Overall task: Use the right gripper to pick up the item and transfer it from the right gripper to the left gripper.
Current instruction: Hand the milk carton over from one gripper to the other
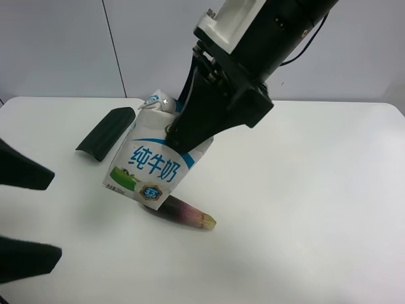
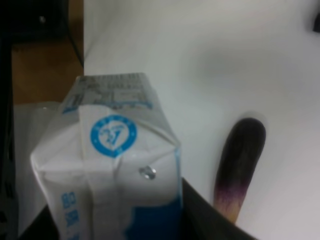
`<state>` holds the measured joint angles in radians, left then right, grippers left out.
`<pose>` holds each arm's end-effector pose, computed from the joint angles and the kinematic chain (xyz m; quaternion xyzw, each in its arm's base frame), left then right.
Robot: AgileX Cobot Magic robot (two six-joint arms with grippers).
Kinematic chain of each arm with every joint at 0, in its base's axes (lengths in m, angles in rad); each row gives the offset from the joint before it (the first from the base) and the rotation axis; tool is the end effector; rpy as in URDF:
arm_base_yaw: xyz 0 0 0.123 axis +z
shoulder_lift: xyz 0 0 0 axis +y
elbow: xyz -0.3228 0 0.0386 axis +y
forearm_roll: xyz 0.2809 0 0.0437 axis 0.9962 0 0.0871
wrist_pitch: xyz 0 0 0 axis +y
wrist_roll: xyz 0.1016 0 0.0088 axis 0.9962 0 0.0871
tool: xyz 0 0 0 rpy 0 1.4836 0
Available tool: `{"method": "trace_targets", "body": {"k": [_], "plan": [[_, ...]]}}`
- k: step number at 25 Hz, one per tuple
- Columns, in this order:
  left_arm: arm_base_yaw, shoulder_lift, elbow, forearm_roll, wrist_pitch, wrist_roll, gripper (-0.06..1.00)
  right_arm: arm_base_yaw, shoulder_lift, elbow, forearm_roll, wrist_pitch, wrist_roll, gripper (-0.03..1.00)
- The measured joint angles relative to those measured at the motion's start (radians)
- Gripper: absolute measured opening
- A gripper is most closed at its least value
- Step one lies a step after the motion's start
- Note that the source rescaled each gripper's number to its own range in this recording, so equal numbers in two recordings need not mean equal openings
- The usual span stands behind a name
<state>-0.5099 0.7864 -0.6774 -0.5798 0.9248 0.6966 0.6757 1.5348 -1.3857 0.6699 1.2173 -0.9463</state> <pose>0.1031 -0.1088 0.3221 0.4402 0.8042 -0.2415 0.3181 0.2295 0.2601 0.3714 -0.6307 0.6927 0.3002 0.1793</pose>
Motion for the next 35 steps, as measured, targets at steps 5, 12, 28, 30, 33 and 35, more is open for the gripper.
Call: {"method": "trace_targets", "body": {"k": [5, 12, 28, 30, 33, 35], "plan": [[-0.054, 0.132, -0.088, 0.0, -0.024, 0.049, 1.0, 0.0, 0.0, 0.0, -0.004, 0.001, -0.017, 0.0], [-0.083, 0.272, -0.168, -0.001, -0.067, 0.087, 1.0, 0.035, 0.0, 0.0, -0.002, 0.002, -0.045, 0.0], [-0.083, 0.321, -0.178, -0.123, -0.06, 0.232, 1.0, 0.038, 0.0, 0.0, 0.026, -0.025, -0.107, 0.0], [-0.083, 0.321, -0.179, -0.125, -0.06, 0.234, 1.0, 0.038, 0.0, 0.0, 0.033, -0.041, -0.112, 0.0], [-0.083, 0.321, -0.179, -0.126, -0.06, 0.237, 1.0, 0.038, 0.0, 0.0, 0.053, -0.064, -0.115, 0.0], [-0.083, 0.321, -0.179, -0.126, -0.06, 0.238, 1.0, 0.038, 0.0, 0.0, 0.067, -0.075, -0.117, 0.0]]}}
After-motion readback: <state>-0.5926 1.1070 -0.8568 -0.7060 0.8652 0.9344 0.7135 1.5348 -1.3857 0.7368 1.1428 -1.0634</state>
